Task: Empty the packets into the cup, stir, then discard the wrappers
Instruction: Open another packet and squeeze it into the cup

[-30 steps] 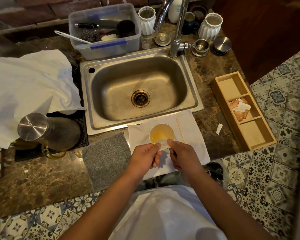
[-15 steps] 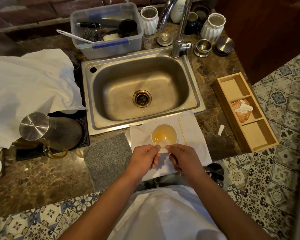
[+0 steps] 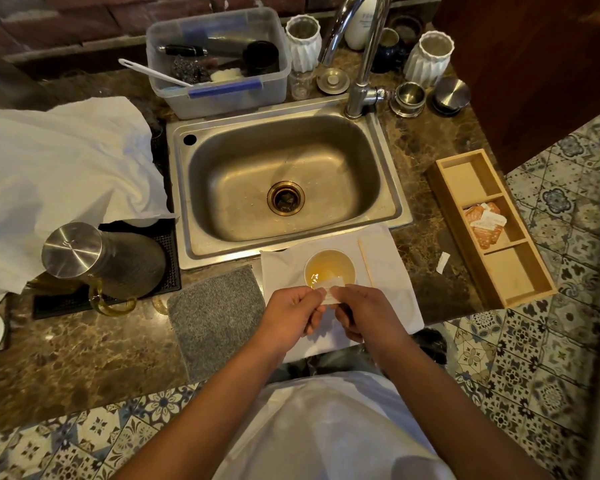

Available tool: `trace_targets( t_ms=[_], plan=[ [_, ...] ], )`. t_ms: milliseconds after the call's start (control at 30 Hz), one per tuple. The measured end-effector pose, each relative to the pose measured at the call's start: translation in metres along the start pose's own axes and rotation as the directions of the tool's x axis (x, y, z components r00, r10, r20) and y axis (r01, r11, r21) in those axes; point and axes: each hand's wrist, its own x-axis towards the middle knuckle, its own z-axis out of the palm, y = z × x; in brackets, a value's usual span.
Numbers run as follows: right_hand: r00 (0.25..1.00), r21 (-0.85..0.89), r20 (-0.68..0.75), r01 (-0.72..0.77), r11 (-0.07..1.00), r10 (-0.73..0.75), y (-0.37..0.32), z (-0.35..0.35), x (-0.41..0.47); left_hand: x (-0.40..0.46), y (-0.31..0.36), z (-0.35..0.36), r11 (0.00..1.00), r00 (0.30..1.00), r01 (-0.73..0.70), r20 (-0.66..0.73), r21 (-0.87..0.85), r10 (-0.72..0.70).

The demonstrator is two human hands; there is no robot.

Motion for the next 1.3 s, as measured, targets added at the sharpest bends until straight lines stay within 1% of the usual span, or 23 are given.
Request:
trace_targets(
  t_ms=[133,367,500,567,667,733,833,1067,1167,1300],
  plan=[
    [1.0,0.028,-0.002,-0.012,1.0,0.012,0.0,-0.001,0.0,-0.002,0.001,0.001,1.0,1.0,0.006,-0.004,-0.011,-0.007],
    [1.0,-0.029,-0.006,0.0,1.0,0.0,0.003,-0.004,0.0,-0.003,-0.001,0.001,1.0,1.0,0.012,0.002,-0.013,-0.012],
    [1.0,-0.009,-0.011,0.022,1.0,-0.022,0.003,-0.005,-0.002,-0.004,-0.002,0.001,0.999,1.0,0.017,0.017,-0.033,-0.017],
    [1.0,-0.01,-0.01,0.006,1.0,-0.006,0.001,-0.004,-0.003,-0.004,-0.003,0.001,1.0,1.0,0.009,0.017,-0.023,-0.009],
    [0.998,-0.022,-0.018,-0.058,0.998,0.058,-0.002,-0.003,-0.003,-0.004,-0.004,0.0,1.0,1.0,0.0,0.022,-0.017,0.001],
    [0.997,-0.049,-0.036,-0.067,0.997,0.066,-0.001,-0.003,-0.001,-0.004,-0.003,0.0,1.0,1.0,0.001,0.024,-0.022,-0.001],
    [0.998,-0.08,-0.051,-0.04,0.996,0.036,0.004,-0.003,0.0,-0.005,-0.004,0.0,0.999,1.0,0.009,0.026,-0.049,-0.008],
    [0.998,-0.029,-0.047,0.043,0.999,-0.044,0.009,-0.006,0.0,-0.005,-0.007,0.002,1.0,1.0,0.006,0.026,-0.028,-0.005],
    [0.999,0.008,0.002,0.05,0.999,-0.05,0.01,-0.007,-0.001,-0.004,-0.007,0.003,1.0,1.0,0.002,0.012,-0.021,-0.002],
    [0.998,-0.041,0.034,0.059,0.997,-0.057,0.012,-0.009,-0.001,-0.003,-0.008,0.003,0.999,1.0,0.006,-0.007,-0.043,-0.007]
  ],
)
